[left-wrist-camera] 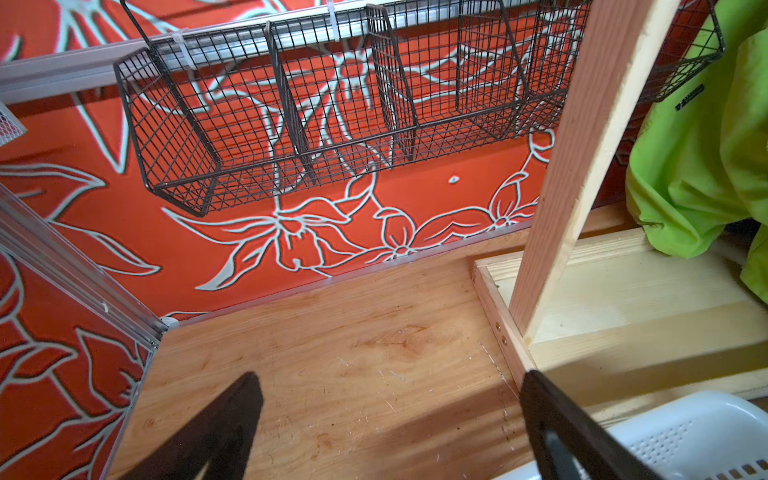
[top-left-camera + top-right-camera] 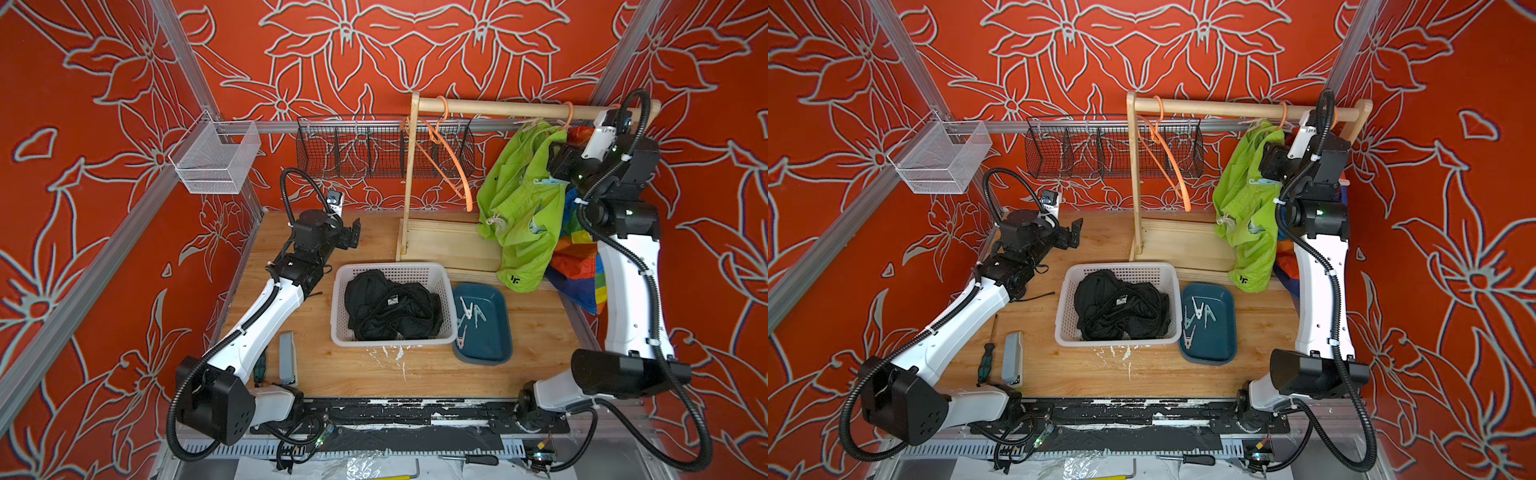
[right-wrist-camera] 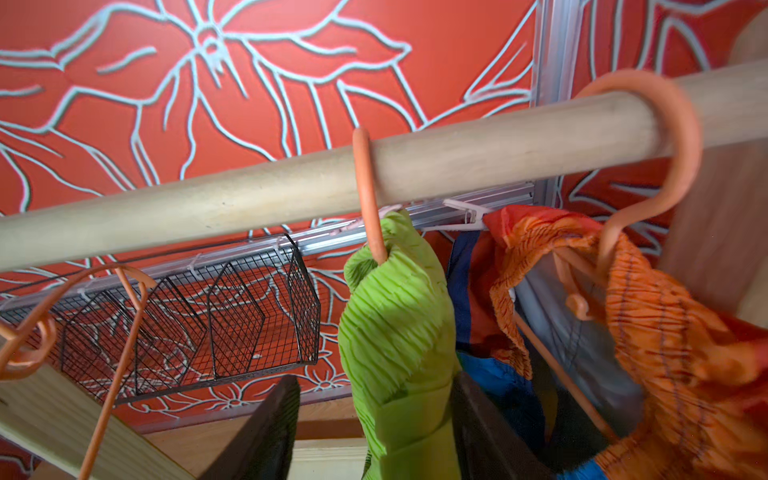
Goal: Remove the clothespins securing shorts to the hanger
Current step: Pick up the hanger from the clothesline.
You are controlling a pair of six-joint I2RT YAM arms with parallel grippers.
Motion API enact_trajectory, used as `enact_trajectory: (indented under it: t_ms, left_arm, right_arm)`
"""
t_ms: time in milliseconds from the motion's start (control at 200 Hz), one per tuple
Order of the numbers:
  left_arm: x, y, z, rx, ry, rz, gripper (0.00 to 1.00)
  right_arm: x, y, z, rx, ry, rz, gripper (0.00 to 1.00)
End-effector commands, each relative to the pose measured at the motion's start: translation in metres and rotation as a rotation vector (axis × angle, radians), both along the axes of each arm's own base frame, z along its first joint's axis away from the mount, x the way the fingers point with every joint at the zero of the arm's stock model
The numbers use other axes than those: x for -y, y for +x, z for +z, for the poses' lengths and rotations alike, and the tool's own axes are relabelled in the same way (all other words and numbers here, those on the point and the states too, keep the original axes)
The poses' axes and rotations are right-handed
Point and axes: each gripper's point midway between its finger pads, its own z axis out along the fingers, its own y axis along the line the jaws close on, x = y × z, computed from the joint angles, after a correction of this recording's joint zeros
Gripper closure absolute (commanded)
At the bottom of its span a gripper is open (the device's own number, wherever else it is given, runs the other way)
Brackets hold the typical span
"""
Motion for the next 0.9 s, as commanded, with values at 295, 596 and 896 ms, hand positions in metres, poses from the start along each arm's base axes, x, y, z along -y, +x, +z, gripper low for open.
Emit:
enact_trajectory:
  t_ms: [295, 596, 896]
  left_arm:
    - [-0.002, 0.001, 0.01, 0.034, 0.01, -0.001, 0.03]
    - [-0.002, 0.001, 0.011, 0.036, 0.008, 0.0, 0.03]
    - [-0.003, 0.001, 0.011, 0.034, 0.008, -0.001, 0.03]
  right_arm:
    - [-0.001, 0.013, 0.002, 0.001, 0.015, 0.032, 1.0]
    - [-0.016, -0.003, 0.038, 0.128, -0.014, 0.107, 1.0]
    - [-0.031, -0.025, 0.093, 0.267, -0.044, 0.179, 1.0]
